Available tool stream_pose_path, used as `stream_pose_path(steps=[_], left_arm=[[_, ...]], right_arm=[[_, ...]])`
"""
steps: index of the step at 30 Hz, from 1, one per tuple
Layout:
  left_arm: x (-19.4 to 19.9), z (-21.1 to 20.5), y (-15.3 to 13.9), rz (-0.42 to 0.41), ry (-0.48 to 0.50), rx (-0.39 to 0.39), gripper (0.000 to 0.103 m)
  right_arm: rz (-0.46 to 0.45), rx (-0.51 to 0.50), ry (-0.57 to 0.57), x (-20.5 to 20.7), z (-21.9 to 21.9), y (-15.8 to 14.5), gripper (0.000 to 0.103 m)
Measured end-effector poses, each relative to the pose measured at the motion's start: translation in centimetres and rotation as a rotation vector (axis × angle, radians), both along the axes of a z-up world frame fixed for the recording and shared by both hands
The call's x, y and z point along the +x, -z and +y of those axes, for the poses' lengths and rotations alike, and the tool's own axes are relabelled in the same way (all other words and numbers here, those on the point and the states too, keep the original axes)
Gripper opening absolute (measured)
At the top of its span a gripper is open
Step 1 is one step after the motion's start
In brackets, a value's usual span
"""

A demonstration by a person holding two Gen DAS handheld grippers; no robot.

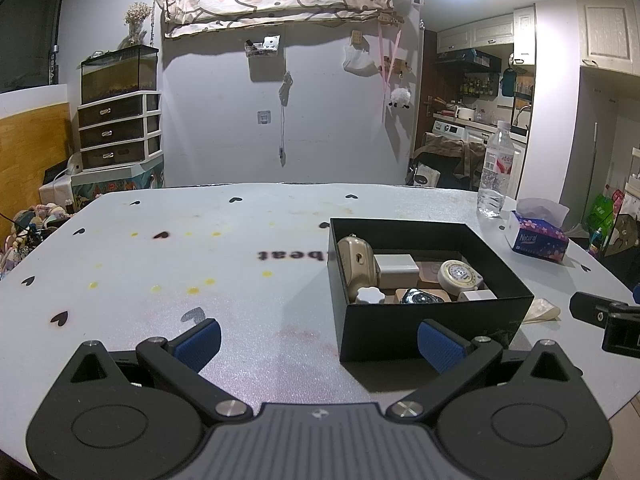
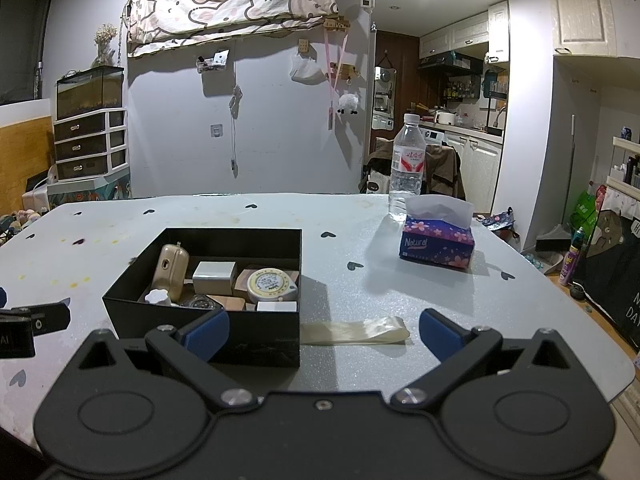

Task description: Organize rigid objects

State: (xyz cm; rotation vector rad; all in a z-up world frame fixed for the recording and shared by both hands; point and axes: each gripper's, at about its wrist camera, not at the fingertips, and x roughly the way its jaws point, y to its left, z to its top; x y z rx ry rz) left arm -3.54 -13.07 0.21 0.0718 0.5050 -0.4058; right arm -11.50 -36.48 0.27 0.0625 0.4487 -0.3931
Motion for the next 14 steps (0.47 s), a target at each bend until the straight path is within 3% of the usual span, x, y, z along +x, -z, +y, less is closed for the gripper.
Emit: stream_pose_path(steps=[14], left_arm=[[-0.01, -0.05, 0.00, 0.000, -0.001, 0.000, 0.103]], right_arm=[[0.001, 0.002, 0.000, 0.04, -0.04, 0.03, 0.102]])
